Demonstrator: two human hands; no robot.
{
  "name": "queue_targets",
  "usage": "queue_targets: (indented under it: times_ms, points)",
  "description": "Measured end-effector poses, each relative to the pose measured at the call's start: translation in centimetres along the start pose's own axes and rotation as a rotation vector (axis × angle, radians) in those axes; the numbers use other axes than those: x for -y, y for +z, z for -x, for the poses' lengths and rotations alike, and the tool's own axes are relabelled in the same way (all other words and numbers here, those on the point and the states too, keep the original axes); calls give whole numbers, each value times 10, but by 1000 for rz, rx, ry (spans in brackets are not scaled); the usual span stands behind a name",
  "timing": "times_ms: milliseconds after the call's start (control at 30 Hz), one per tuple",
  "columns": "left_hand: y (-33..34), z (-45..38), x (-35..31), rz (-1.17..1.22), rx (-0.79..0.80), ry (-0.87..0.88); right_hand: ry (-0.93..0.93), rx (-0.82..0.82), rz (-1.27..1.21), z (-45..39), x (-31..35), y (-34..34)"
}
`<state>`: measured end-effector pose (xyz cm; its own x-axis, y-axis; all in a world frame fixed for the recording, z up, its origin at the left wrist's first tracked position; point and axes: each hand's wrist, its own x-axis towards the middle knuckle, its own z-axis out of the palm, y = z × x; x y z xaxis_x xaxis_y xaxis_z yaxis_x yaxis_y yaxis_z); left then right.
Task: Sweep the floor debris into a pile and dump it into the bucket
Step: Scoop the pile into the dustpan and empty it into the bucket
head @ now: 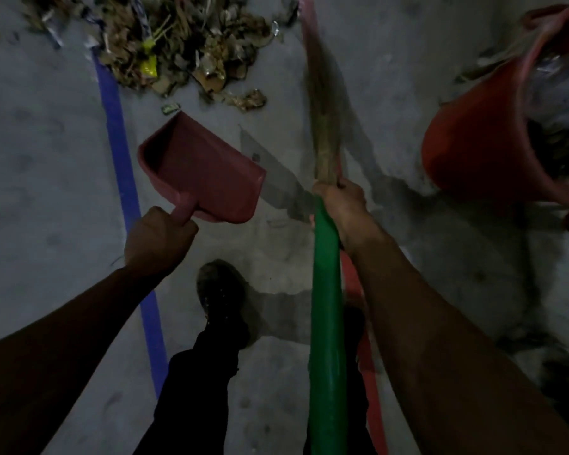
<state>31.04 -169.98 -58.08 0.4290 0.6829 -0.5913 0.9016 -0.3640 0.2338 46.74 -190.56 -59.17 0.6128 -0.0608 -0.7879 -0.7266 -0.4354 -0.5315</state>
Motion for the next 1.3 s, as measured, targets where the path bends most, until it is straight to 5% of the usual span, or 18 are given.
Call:
queue_targets:
  times_ms: [200,400,733,1133,1300]
  points:
    - [-23,-19,22,102,-18,-104,173,-51,-1,12,-44,-14]
    - [-38,-35,57,164,-51,-187,263,114,143,29,-42,55]
    - [-47,-54,104,206,-42,-271,58,235,241,6,67,192]
    - [-96,-57,87,361,-72,-281,-208,223,345,65,150,130]
    - [-123,-54,71,389,-81,-330,-376,374,581,73,199,121]
